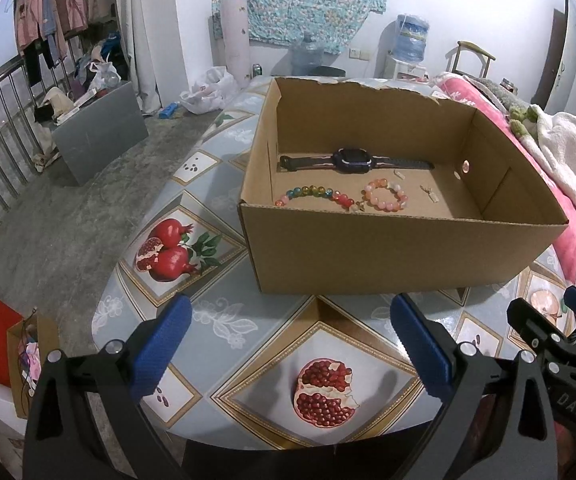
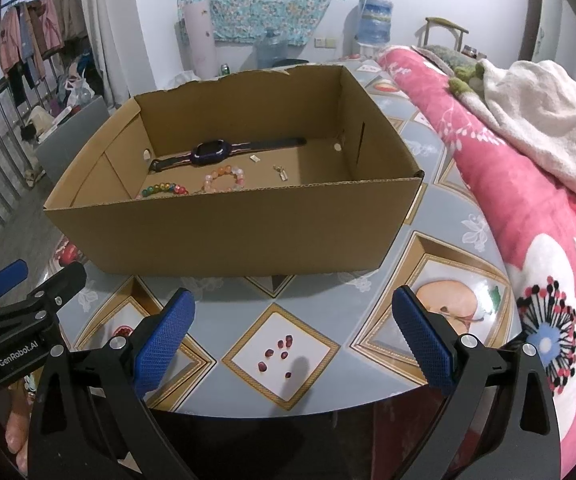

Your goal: Organize jewelry

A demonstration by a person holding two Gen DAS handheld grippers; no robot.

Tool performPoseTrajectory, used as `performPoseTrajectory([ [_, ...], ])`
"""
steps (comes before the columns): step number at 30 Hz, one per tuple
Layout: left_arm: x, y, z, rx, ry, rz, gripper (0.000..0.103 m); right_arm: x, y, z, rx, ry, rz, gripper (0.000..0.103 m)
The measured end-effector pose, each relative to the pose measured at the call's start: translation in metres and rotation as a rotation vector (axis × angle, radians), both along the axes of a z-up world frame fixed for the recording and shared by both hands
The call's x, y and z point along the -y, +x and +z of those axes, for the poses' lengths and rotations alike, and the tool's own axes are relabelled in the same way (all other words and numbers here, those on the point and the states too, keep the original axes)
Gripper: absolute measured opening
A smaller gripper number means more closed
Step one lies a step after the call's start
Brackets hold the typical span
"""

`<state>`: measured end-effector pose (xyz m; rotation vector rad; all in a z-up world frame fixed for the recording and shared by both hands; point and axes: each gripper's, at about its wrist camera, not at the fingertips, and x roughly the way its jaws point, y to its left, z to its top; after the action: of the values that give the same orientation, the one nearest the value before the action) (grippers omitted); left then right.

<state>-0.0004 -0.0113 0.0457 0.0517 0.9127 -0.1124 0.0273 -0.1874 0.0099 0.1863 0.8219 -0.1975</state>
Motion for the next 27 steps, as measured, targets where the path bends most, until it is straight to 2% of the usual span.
performPoseTrajectory([
  [27, 0.0005, -0.0003, -0.0059, -0.014, 0.0, -0.005, 0.097, 0.001, 0.0014, -0.001, -0.001, 0.005, -0.001, 0.095],
])
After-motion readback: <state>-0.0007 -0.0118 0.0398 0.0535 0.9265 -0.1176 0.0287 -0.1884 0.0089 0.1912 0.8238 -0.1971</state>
